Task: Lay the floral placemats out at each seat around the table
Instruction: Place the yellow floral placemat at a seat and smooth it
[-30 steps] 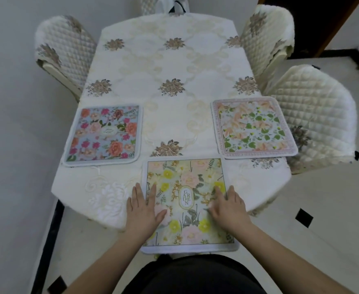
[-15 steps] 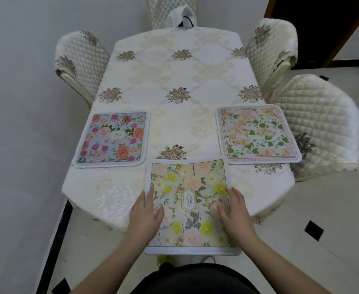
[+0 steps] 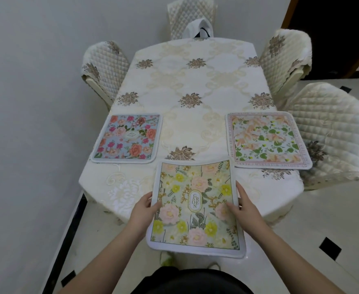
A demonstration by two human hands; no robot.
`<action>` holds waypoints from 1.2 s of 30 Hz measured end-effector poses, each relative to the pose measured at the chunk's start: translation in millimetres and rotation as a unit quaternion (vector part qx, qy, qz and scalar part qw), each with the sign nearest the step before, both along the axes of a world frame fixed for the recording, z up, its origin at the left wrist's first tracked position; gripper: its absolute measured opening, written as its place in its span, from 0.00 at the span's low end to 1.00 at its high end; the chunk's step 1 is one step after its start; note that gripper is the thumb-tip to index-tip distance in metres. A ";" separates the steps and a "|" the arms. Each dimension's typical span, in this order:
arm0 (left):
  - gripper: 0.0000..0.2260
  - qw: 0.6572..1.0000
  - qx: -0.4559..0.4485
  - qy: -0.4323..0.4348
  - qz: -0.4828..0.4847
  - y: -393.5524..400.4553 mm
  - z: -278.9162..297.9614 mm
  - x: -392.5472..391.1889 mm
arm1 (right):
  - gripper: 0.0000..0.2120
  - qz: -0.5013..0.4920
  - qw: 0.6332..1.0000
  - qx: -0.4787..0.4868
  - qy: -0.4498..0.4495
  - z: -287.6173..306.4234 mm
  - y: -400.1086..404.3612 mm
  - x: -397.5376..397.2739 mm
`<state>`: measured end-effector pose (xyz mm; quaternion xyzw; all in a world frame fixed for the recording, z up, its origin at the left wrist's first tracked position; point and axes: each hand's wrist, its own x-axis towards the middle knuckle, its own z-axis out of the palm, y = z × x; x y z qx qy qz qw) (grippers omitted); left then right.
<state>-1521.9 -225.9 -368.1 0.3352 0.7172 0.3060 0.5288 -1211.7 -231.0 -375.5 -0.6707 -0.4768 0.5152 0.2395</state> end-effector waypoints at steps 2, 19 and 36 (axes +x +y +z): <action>0.20 0.999 0.021 0.020 -0.017 -3.5 5.6 0.7 | 0.35 0.001 1.000 0.023 -0.012 4.0 0.7 -3.3; 0.23 0.993 0.113 0.009 0.019 -58.7 50.9 -76.9 | 0.32 0.027 0.991 0.131 -0.005 81.6 -1.7 -80.2; 0.27 0.977 0.170 0.005 0.128 -232.9 80.8 -295.7 | 0.31 0.165 0.975 0.150 -0.014 122.2 -110.3 -300.8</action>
